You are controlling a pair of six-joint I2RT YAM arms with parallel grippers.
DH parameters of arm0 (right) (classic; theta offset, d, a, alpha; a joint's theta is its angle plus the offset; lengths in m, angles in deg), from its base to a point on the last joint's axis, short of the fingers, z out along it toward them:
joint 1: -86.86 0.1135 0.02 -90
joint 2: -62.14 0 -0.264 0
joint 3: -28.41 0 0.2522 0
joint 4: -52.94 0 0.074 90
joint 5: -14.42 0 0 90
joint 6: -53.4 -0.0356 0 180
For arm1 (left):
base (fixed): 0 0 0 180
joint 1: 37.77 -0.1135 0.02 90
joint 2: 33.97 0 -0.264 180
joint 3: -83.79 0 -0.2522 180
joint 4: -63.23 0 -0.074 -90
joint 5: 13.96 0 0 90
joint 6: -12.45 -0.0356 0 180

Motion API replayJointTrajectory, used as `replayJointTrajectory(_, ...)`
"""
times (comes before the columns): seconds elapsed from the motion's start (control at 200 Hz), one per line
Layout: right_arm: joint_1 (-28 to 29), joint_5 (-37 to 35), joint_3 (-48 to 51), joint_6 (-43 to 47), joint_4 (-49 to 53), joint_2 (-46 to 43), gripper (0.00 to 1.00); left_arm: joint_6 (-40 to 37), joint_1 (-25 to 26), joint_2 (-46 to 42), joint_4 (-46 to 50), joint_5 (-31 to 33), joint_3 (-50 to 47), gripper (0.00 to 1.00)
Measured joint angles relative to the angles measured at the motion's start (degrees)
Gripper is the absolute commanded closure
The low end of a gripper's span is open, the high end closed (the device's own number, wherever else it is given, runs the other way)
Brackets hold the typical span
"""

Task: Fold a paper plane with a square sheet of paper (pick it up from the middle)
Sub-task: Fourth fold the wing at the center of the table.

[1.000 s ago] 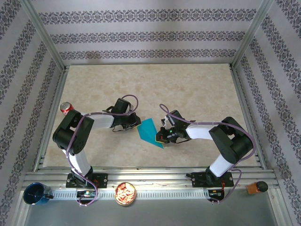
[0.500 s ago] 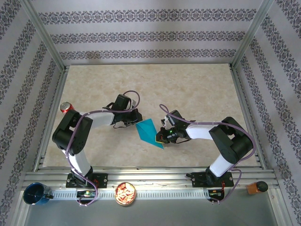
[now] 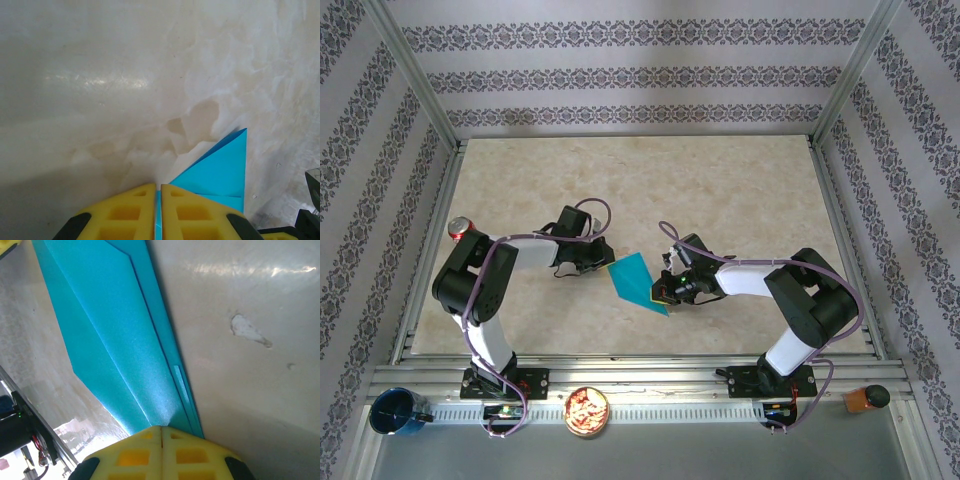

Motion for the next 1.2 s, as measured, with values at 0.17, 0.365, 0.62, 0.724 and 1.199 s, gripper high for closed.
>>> replayJointTrajectory(0.17, 0.0, 0.0, 0.0, 0.0, 0.0, 0.0, 0.97, 0.0, -0.3, -4.9, 0.5, 1.9, -1.2, 0.90)
replayJointTrajectory(0.365, -0.3, 0.5, 0.0, 0.0, 0.3, 0.0, 0.97, 0.1, 2.0, -7.4, 0.3, 2.7, -1.2, 0.94)
replayJointTrajectory(0.62, -0.4, 0.5, 0.0, 0.0, 0.4, 0.0, 0.97, 0.7, 3.8, -2.6, -0.3, 2.0, -1.4, 0.94)
replayJointTrajectory(0.724, -0.4, 0.5, 0.0, 0.0, 0.4, 0.0, 0.97, 1.4, 3.8, -1.4, -0.5, 2.6, -1.6, 0.95)
replayJointTrajectory(1.199, -0.4, 0.5, 0.0, 0.1, 0.4, 0.0, 0.96, 1.4, 2.1, -4.4, 1.8, 4.8, -1.9, 0.89)
